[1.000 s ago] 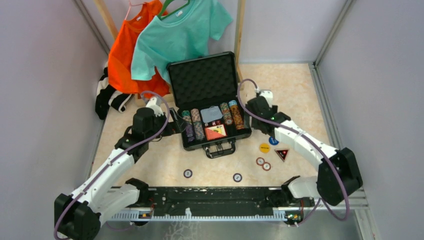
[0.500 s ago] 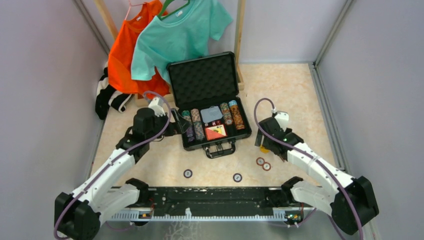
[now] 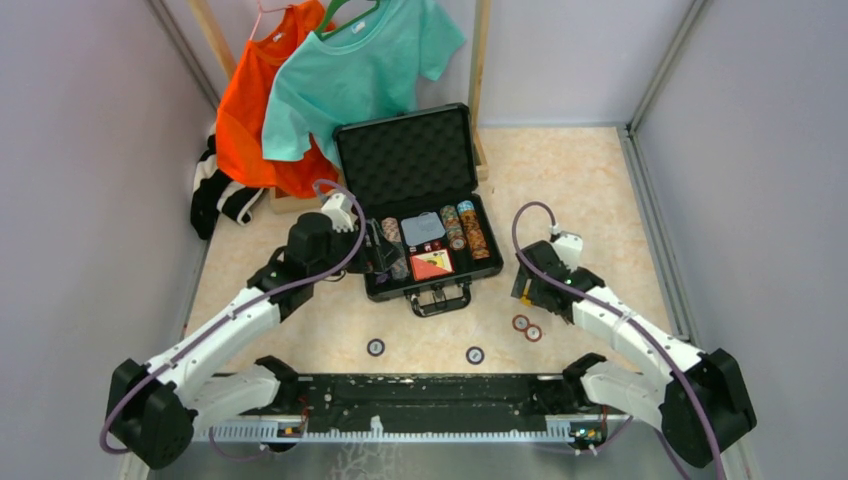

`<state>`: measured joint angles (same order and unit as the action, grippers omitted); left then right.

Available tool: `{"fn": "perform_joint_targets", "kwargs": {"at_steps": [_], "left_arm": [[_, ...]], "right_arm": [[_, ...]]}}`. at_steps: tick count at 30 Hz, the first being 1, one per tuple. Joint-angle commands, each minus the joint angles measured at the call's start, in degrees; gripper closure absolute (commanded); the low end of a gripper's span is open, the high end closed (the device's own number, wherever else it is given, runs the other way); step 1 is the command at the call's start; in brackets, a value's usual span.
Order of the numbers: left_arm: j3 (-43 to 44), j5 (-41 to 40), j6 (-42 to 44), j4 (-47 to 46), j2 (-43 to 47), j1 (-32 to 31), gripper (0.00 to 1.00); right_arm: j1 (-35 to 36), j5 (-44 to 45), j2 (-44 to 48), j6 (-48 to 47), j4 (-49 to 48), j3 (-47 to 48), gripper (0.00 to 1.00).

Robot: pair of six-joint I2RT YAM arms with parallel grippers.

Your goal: Pack up texas hold em set

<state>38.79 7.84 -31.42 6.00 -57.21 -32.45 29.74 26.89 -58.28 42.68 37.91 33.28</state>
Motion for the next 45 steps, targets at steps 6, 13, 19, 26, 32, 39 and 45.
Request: {"fn": "perform_joint_targets", "kwargs": {"at_steps": [6, 13, 19, 26, 32, 39, 45], "left_arm": [[1.61, -2.01, 2.31, -4.19, -3.98, -1.83, 0.01], [0.72, -0.66, 2.46, -8.64, -5.69, -1.83, 0.01], [0.21, -0.87, 3.45, -9.51, -5.71, -1.83, 0.01], [-0.11, -1.86, 4.06, -9.2, -5.42, -1.83, 0.01], [0.07, -1.32, 4.25, -9.7, -7.36, -1.83, 0.01], [-0.68, 0.1, 4.14, -10.19, -7.39, -1.83, 0.01], [-1.23, 0.08, 4.13, -10.55, -6.95, -1.83, 0.01]], "right_arm": [[-0.47, 0.03, 4.73, 4.7, -1.68, -3.66, 0.13], [-0.56, 2.76, -1.46, 4.77, 1.87, -0.82, 0.1], [-0.56, 3.0, -1.64, 6.85, 3.7, -0.74, 0.07], [-1.72, 2.83, -2.69, 7.19, 3.15, -1.29, 0.07], [-3.45, 3.33, 0.45, 7.24, 3.42, -1.55, 0.07], [-7.47, 3.45, 0.96, 5.89, 1.34, -2.67, 0.08], [-11.81, 1.46, -1.07, 0.85, -2.35, -2.31, 0.11]]}}
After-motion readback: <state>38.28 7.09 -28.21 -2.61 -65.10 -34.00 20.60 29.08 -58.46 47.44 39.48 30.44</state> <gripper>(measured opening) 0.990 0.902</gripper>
